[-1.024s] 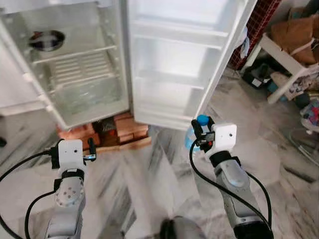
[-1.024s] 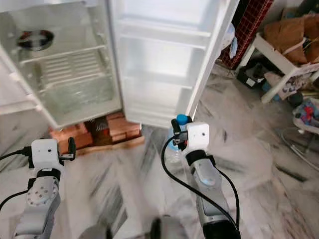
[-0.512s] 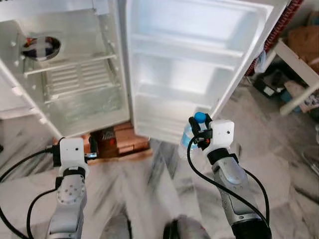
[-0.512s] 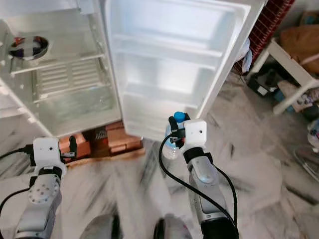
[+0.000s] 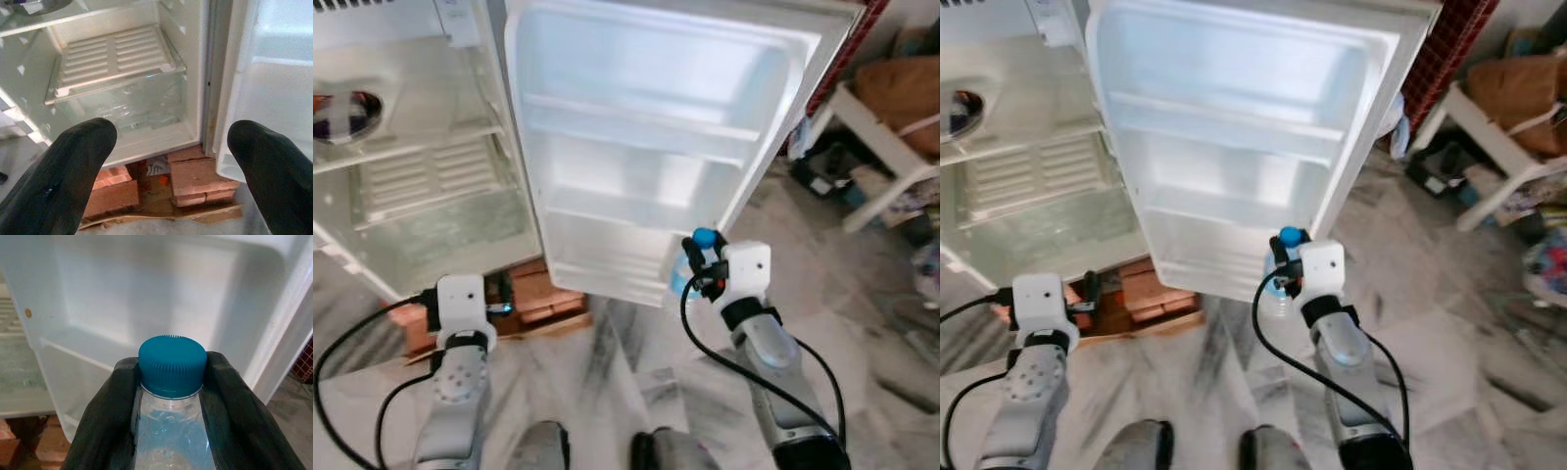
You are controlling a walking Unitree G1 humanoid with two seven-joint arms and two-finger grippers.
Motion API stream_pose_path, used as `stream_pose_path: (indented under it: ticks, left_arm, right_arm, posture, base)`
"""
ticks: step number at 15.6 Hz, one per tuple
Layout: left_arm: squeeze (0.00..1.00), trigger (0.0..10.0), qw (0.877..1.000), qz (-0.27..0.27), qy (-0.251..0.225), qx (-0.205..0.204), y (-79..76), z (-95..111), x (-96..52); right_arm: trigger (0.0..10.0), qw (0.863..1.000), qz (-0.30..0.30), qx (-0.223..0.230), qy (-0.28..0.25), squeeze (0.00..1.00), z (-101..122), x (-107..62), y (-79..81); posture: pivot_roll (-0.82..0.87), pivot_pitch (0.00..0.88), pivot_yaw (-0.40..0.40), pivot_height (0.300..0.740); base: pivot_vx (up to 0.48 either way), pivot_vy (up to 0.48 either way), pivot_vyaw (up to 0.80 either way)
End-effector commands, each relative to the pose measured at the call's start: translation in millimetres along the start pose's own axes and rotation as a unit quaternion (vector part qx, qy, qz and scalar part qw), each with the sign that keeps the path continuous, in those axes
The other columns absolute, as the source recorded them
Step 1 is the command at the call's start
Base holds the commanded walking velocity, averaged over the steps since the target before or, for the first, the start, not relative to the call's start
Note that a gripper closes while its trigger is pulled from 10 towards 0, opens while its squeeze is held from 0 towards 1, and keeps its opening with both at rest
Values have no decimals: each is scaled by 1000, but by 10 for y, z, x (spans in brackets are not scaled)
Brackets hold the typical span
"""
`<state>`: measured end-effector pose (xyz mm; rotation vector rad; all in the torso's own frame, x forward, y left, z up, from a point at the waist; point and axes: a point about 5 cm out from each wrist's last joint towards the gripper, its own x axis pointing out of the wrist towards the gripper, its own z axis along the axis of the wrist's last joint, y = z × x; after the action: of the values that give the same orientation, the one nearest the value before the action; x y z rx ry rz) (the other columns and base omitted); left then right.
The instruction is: Restocking fridge
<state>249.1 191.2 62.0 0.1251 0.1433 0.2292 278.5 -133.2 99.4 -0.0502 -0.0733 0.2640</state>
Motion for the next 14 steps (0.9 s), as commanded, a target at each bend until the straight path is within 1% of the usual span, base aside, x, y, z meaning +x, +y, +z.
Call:
stream_pose_path:
  ticks: [1, 2, 3, 4, 6, 8, 9, 10, 12, 14]
  left_arm:
    - [0, 10000, 1000, 1, 20, 5, -9, -74, -32]
    - [0, 10000, 999, -5, 30, 10, 7, -108, -39]
    - [0, 10000, 999, -17, 30, 19, 21, -125, -52]
    - [0, 10000, 999, -26, 28, 29, 30, -134, -62]
    - [0, 10000, 999, -28, 27, 37, 35, -133, -62]
    - [0, 10000, 998, -61, 0, 22, -34, -37, -79]
    - [0, 10000, 997, -74, -10, 32, -63, -7, -88]
    - [0, 10000, 996, -82, -14, 32, -84, 4, -98]
    - [0, 10000, 996, -81, -11, 28, -90, -4, -102]
    - [0, 10000, 997, -72, -14, 21, -66, 30, -77]
  right_arm:
    - [10000, 1000, -7, 0, -6, 0, 34, -12, -70]
    - [10000, 1000, -3, -1, -7, 0, 42, -6, -69]
    - [10000, 1000, 3, -9, -9, 0, 52, -5, -63]
    - [10000, 1000, 6, -15, -12, 0, 62, -4, -58]
    - [10000, 1000, 6, -13, -16, 0, 71, 4, -49]
    - [10000, 1000, 5, -9, -18, 0, 81, 11, -38]
    - [10000, 1000, 7, -12, -21, 0, 92, 14, -36]
    - [10000, 1000, 7, -12, -21, 0, 95, 16, -37]
    - [10000, 1000, 5, -12, -22, 0, 94, 16, -50]
    - [10000, 1000, -13, -6, -23, 0, 95, 24, -90]
  posture:
    - [135, 156, -84, 740]
    - [133, 152, -85, 740]
    - [133, 152, -85, 740]
    - [135, 151, -84, 740]
    - [137, 153, -82, 740]
    - [137, 152, -81, 740]
    - [137, 153, -80, 740]
    - [137, 152, -79, 740]
    - [137, 152, -79, 740]
    - [133, 154, -78, 740]
  base:
    - [0, 0, 0]
    - [0, 0, 0]
    - [0, 0, 0]
    - [0, 0, 800]
    - [0, 0, 800]
    - [0, 0, 800]
    - [0, 0, 800]
    - [0, 0, 800]
    - [0, 0, 800]
    - [0, 0, 0]
